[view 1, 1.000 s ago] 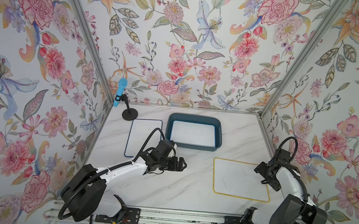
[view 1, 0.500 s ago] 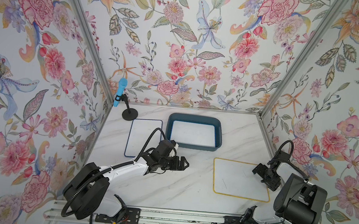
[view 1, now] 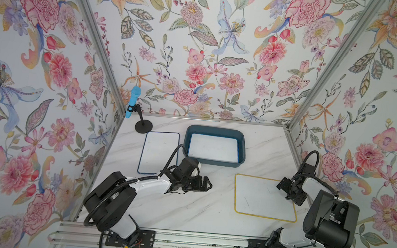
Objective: Put the whiteboard into the storage box
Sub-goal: Move the whiteboard to the center of the board.
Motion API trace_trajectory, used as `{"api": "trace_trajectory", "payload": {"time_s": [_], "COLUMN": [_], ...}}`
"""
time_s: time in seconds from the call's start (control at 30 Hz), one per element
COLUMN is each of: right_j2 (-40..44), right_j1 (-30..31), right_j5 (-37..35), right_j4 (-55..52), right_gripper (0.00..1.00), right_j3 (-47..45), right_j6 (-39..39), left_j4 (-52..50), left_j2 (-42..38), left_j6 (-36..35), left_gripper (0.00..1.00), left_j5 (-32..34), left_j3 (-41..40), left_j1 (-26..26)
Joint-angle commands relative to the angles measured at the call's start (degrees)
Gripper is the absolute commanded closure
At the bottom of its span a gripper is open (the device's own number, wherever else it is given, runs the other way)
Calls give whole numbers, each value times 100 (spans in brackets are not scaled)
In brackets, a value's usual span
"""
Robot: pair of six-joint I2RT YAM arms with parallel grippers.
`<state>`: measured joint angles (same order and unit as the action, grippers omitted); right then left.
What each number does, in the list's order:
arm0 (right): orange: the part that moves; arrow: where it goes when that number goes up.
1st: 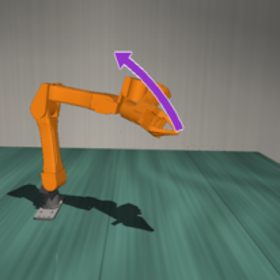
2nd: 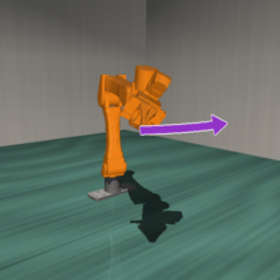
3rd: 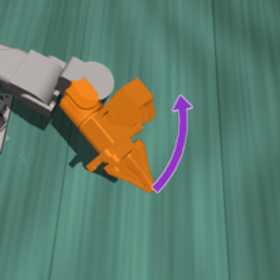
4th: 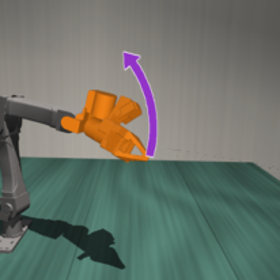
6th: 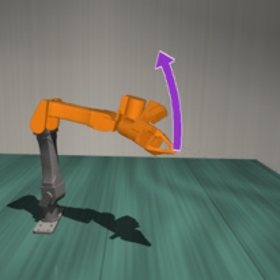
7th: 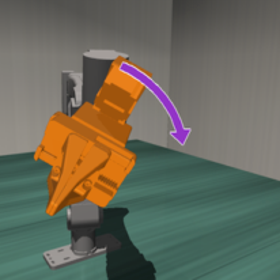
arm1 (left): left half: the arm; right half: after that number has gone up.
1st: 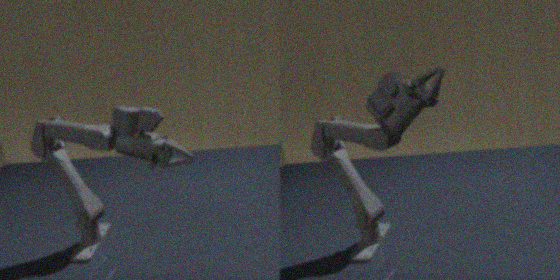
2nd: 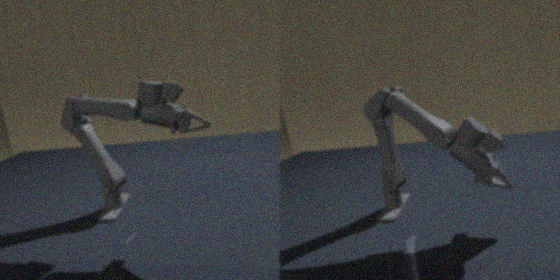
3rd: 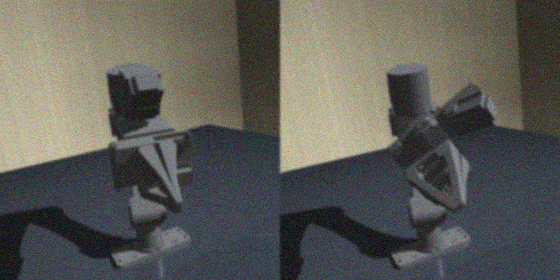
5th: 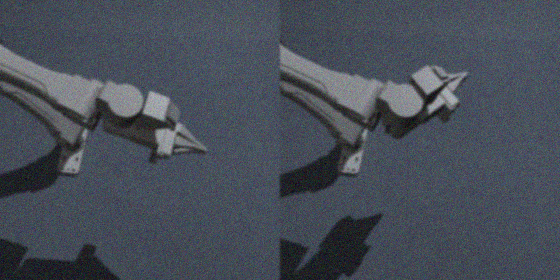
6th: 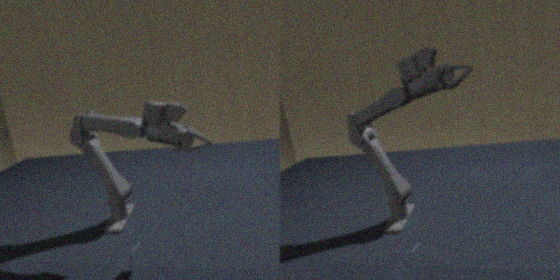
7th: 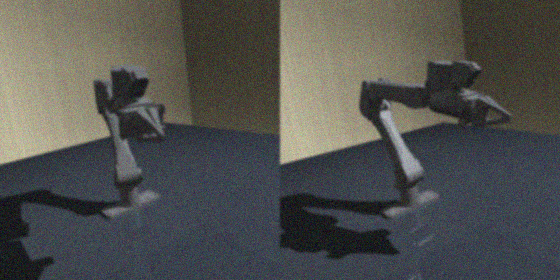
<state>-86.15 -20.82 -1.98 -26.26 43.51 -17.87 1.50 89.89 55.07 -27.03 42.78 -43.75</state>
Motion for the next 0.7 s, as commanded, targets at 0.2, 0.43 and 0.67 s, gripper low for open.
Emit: {"api": "trace_trajectory", "payload": {"time_s": [0.2,0.43,0.67], "right_j2": [-297,-242,114], "right_j1": [901,2000,2854], "right_j5": [741,1037,1614], "right_j4": [-175,-182,-178], "right_gripper": [22,24,24], "right_j3": [-191,-149,-285], "right_j6": [273,193,-300], "left_j4": [517,553,212], "left_j2": [887,1110,964], "left_j6": [261,336,471], "left_gripper": [5,7,7], "left_j5": [-251,-279,-108], "left_j3": [324,462,175], "left_j1": [-244,-431,-480]}}
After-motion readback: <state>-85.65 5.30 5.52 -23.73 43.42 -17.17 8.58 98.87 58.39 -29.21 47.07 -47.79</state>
